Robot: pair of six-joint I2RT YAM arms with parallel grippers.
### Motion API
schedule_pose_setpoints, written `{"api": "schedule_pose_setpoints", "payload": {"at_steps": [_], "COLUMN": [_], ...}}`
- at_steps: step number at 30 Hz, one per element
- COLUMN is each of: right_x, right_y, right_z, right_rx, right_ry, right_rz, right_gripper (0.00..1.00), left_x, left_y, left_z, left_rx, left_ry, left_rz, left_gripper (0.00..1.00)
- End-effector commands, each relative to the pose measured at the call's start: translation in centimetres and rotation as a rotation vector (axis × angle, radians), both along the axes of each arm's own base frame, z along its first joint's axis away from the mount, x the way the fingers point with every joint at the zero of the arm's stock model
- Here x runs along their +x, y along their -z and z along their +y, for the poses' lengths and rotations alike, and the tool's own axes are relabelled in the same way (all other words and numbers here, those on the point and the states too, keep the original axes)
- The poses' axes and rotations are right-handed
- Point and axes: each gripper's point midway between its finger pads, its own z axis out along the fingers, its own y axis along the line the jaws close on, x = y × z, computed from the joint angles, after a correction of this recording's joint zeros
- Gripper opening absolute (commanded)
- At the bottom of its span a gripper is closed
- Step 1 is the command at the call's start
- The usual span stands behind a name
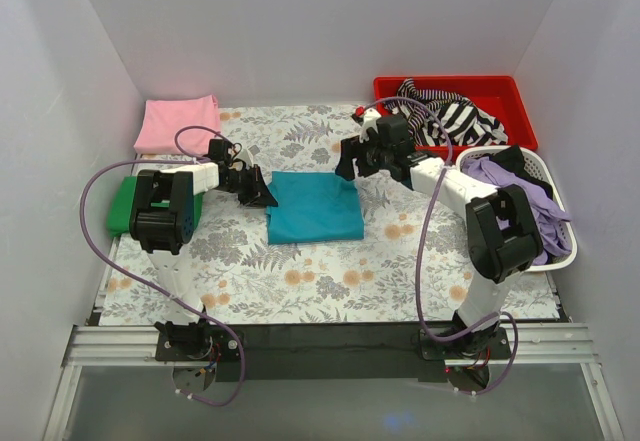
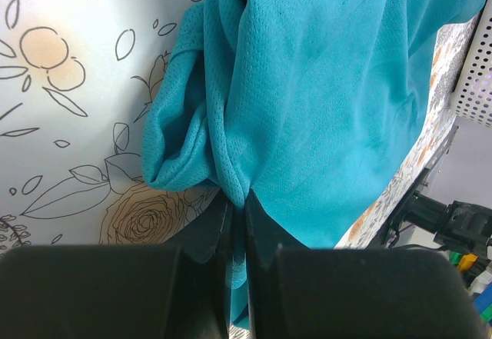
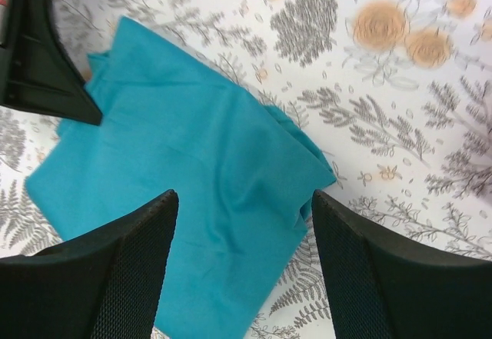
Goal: Fold and stack the t-shirts
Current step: Fold the tshirt
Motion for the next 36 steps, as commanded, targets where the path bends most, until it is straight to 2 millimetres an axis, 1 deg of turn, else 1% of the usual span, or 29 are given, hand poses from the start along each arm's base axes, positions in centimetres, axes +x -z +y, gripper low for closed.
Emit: {"api": "schedule_pose_setpoints", "payload": {"at_steps": [1,5,13,15,16,17,18,21,23,27,28,29,31,32,34,36], "right_x": [0.8,-0.4,-2.4,-2.7,-2.6,-3.0,-3.1,-2.8,-2.0,-0.7,-0.3,0.3,0.7,1.3,1.8,2.5], "right_y": [-6.2,-5.6,0.4,1.1,1.8,2.5,2.7,3.5,3.9,4.6,5.1,4.6,5.6,5.2,5.8,5.4], "right_z": [1.2,2.3,3.3,3.5,3.4,3.3,3.3,2.9,2.3,1.7,1.5,1.7,1.6,1.8,1.9,2.0], "right_rx": [0.072,0.112,0.119,0.116,0.108,0.097,0.094,0.069,0.035,-0.022,-0.044,-0.043,-0.067,-0.066,-0.076,-0.082], "right_ry": [-0.054,-0.114,-0.173,-0.178,-0.166,-0.159,-0.163,-0.143,-0.104,-0.071,-0.065,-0.062,-0.055,-0.054,-0.053,-0.054], "right_rz": [-0.152,-0.085,0.097,0.115,0.130,0.163,0.165,0.164,0.145,0.113,0.108,0.092,0.106,0.093,0.094,0.071], "right_gripper": [0.76,0.77,0.76,0.76,0.76,0.76,0.76,0.75,0.76,0.76,0.77,0.77,0.77,0.77,0.77,0.77], "left_x": [-0.4,-0.5,-0.6,-0.5,-0.5,-0.5,-0.5,-0.5,-0.5,-0.5,-0.5,-0.5,-0.5,-0.5,-0.5,-0.5], "left_y": [0.4,0.5,0.5,0.5,0.5,0.5,0.5,0.6,0.6,0.6,0.6,0.6,0.6,0.6,0.6,0.6], "left_z": [-0.1,-0.1,-0.2,-0.2,-0.2,-0.2,-0.1,-0.1,-0.1,0.0,0.0,0.0,0.0,0.0,0.0,-0.1], "left_rx": [0.005,0.006,-0.001,0.000,0.000,0.000,0.002,0.002,0.005,0.009,0.010,0.008,0.008,0.010,0.009,0.008], "left_ry": [0.011,0.011,0.014,0.013,0.012,0.013,0.013,0.013,0.011,0.010,0.009,0.009,0.009,0.009,0.010,0.011], "left_rz": [0.011,0.014,0.017,0.016,0.017,0.016,0.017,0.017,0.017,0.014,0.015,0.016,0.016,0.015,0.017,0.016], "left_gripper": [0.00,0.00,0.00,0.00,0.00,0.00,0.00,0.00,0.00,0.00,0.00,0.00,0.00,0.00,0.00,0.00]}}
